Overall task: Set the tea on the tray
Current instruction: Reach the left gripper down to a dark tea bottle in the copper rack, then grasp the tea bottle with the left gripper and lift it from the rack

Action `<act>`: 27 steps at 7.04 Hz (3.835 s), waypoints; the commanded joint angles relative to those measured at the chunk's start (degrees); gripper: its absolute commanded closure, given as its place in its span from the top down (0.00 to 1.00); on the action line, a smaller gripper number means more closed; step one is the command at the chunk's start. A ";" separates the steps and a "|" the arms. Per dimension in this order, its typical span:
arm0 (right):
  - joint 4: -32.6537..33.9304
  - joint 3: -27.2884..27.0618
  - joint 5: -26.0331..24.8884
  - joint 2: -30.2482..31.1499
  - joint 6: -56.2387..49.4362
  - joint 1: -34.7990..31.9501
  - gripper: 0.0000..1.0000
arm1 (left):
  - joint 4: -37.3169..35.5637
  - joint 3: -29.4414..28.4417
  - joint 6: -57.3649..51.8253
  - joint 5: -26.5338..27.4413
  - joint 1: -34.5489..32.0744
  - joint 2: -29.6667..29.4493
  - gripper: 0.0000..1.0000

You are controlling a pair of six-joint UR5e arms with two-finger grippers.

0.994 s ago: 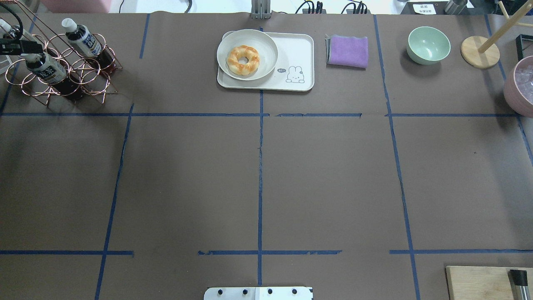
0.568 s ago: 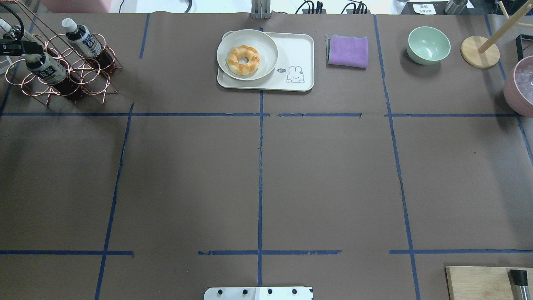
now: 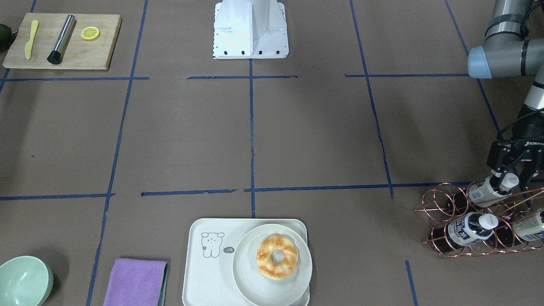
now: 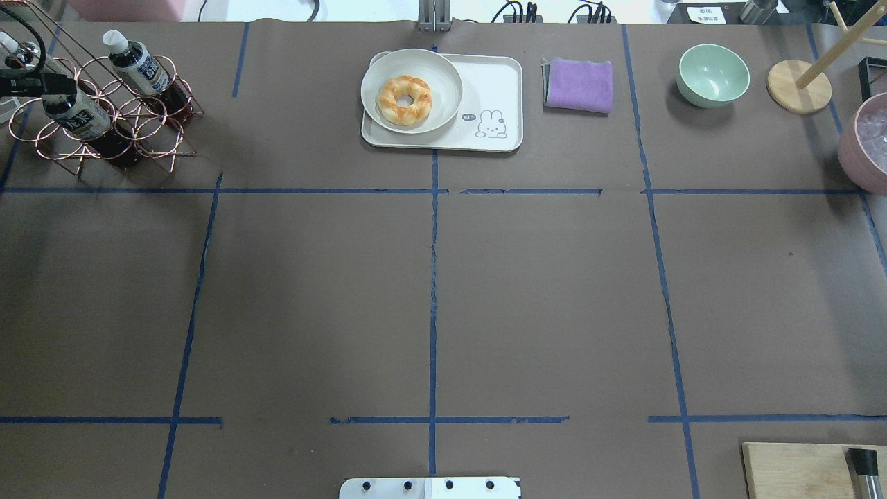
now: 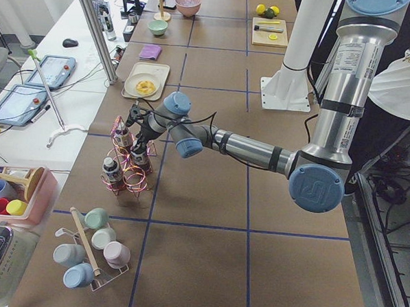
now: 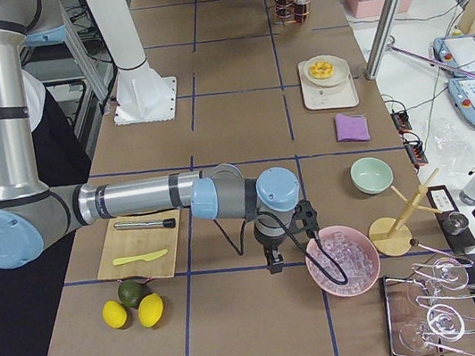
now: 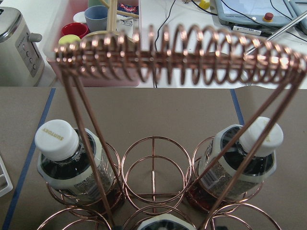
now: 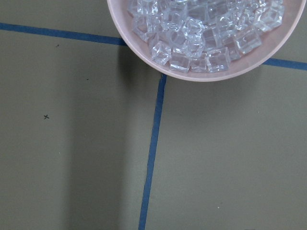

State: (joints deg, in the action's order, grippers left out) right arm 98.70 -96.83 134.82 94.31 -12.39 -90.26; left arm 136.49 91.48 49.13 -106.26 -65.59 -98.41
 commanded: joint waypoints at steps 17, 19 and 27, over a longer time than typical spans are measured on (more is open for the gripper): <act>0.00 -0.38 0.00 0.09 0.09 0.00 1.00 | -3.58 6.50 -4.48 -2.98 -5.42 0.41 0.09; 0.00 -0.29 0.00 0.09 0.09 0.00 1.00 | -8.93 11.50 -4.57 -4.12 -6.30 0.85 0.09; 0.00 -0.03 0.00 0.09 0.09 0.00 1.00 | -34.70 35.52 -4.69 -4.26 2.26 -3.43 0.06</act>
State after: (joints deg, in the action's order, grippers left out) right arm 98.70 -96.90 134.87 94.40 -12.30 -90.27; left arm 103.27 125.72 42.24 -114.35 -68.94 -99.23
